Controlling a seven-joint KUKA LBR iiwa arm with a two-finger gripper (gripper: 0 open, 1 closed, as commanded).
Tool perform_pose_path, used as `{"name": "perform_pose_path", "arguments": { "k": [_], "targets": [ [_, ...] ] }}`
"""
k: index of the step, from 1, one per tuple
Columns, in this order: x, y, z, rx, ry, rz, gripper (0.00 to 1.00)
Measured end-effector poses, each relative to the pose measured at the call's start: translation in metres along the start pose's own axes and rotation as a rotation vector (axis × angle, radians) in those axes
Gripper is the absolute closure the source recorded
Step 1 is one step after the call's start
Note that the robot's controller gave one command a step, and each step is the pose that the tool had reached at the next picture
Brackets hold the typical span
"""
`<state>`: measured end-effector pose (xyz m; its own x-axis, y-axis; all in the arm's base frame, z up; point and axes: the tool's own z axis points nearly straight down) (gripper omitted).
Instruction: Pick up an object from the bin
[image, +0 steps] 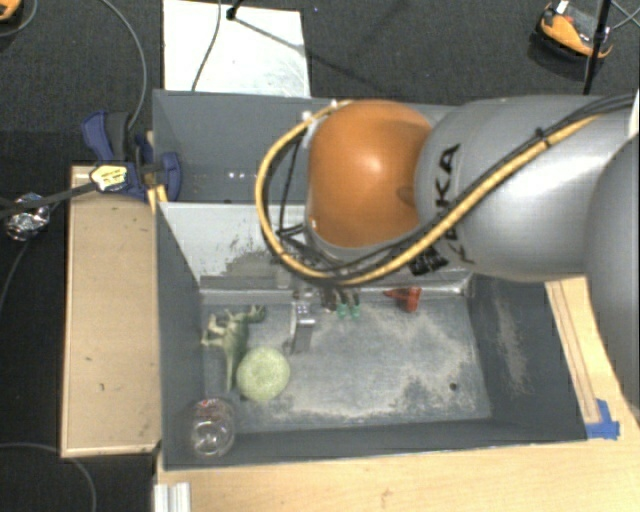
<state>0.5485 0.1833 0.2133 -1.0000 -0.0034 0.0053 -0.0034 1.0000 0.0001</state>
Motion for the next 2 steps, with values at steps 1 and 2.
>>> {"name": "perform_pose_path", "arguments": {
  "k": [1,2],
  "targets": [
    [-0.002,-0.001,-0.005,-0.001,-0.008,0.004,0.0],
    [0.005,0.005,0.029,-0.003,-0.016,-0.031,0.0]
  ]
}}
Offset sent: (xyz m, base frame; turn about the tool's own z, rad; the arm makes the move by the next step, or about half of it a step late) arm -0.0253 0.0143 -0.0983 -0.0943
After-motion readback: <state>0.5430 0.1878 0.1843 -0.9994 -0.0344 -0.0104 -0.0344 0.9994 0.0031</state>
